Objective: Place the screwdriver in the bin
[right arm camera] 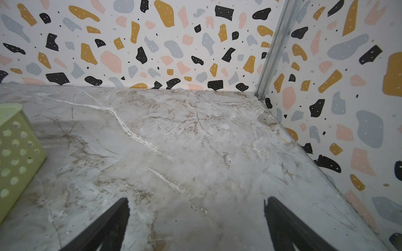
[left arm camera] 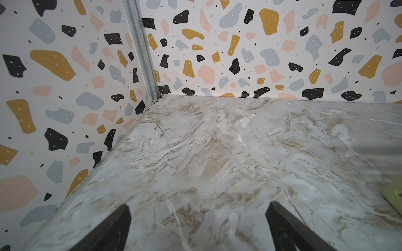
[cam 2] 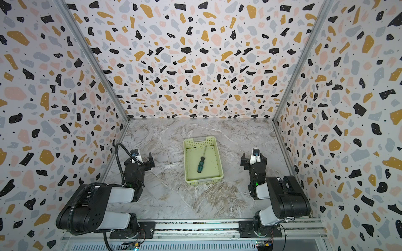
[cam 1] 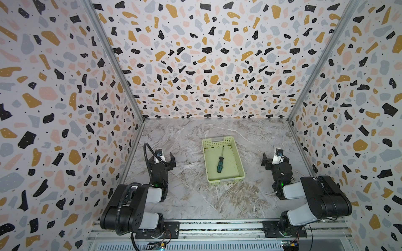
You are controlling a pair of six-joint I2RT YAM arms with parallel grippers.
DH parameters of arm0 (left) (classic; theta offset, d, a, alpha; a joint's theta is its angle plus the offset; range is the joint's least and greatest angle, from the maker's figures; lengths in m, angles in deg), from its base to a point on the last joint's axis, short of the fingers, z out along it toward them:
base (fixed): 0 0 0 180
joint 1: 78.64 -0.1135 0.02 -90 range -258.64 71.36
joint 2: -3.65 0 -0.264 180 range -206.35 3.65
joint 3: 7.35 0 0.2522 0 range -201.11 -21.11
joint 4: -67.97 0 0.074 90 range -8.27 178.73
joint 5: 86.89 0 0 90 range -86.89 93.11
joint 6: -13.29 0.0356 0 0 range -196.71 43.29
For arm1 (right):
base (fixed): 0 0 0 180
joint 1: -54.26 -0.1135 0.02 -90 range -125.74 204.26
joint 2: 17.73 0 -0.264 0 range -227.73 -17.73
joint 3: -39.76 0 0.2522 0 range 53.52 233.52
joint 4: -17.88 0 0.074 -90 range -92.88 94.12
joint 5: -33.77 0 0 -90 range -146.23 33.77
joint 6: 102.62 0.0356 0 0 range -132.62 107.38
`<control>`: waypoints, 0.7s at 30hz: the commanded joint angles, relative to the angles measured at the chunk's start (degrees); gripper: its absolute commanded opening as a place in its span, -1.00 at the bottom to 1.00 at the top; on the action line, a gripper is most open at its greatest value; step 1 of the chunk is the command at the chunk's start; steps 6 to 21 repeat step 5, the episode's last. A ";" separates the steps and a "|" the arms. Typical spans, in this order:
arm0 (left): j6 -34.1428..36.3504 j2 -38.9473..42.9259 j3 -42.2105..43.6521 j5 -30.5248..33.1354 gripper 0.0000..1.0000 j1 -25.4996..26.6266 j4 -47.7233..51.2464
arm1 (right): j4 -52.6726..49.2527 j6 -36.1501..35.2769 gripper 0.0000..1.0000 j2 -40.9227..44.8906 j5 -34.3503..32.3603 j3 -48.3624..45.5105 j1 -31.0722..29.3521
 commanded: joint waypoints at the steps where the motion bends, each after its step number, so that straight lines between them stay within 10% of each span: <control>1: -0.48 -0.04 0.42 0.86 0.99 -0.20 -3.26 | 1.47 0.19 0.97 0.21 -0.29 0.28 -0.29; 21: -0.46 -0.06 0.33 0.87 0.99 -0.21 -3.18 | 1.54 0.21 0.98 0.45 -0.26 0.09 -0.26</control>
